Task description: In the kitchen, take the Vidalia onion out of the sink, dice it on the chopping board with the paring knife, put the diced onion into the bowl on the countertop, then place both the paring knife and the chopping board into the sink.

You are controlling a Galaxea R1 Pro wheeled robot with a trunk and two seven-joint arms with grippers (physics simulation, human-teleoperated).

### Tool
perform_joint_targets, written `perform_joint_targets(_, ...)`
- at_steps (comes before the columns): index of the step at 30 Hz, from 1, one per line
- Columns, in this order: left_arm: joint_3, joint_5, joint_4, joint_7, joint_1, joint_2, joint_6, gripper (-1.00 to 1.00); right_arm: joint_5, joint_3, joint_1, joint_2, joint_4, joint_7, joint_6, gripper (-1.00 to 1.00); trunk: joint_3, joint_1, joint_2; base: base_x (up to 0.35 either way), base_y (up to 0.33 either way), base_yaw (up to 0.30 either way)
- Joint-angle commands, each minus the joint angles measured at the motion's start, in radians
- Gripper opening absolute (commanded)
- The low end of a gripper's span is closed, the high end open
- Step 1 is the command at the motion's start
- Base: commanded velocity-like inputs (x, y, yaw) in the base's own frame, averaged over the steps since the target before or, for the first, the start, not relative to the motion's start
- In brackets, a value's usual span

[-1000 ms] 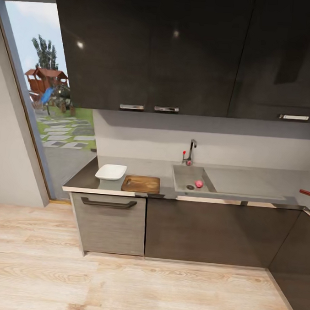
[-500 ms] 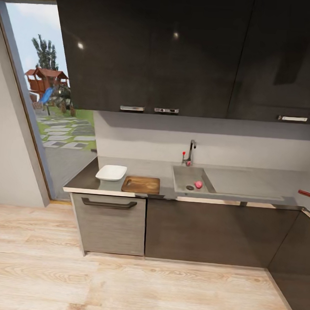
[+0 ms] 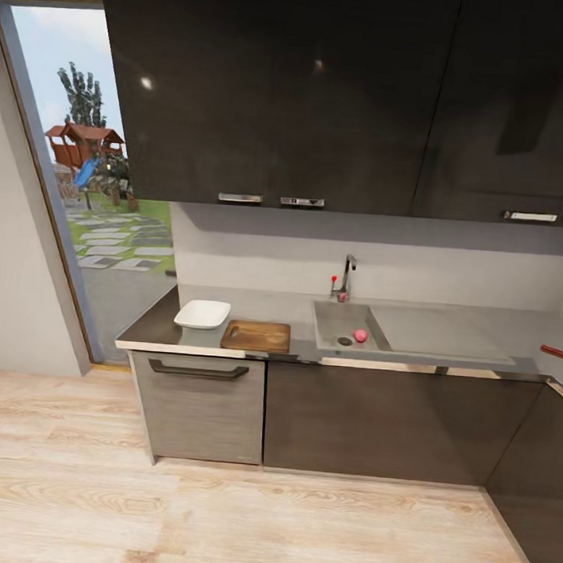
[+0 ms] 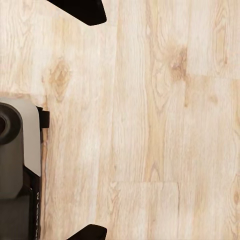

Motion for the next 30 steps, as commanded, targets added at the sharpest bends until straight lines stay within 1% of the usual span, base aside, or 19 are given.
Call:
perform_joint_targets(1, 0.0, 0.003, -0.001, 0.0, 0.001, 0.0, -0.001, 1.0, 0.001, 0.001, 0.0, 0.0, 0.001, -0.003, -0.003, 1.0, 0.0, 0.0, 0.0, 0.0, 0.0, 0.0)
perform_joint_targets(24, -0.001, 0.003, -0.008, 0.0, 0.001, 0.001, -0.009, 1.0, 0.001, 0.0, 0.0, 0.0, 0.001, -0.003, -0.003, 1.0, 0.0, 0.0, 0.0, 0.0, 0.0, 0.0)
perform_joint_targets(27, -0.001, 0.003, -0.009, -0.001, 0.001, 0.002, -0.035, 1.0, 0.001, 0.0, 0.0, 0.0, 0.001, -0.004, -0.003, 1.0, 0.0, 0.0, 0.0, 0.0, 0.0, 0.0)
perform_joint_targets(30, -0.003, 0.003, -0.007, 0.001, 0.001, 0.003, -0.108, 1.0, 0.001, 0.0, 0.0, 0.0, 0.001, -0.004, -0.003, 1.0, 0.0, 0.0, 0.0, 0.0, 0.0, 0.0)
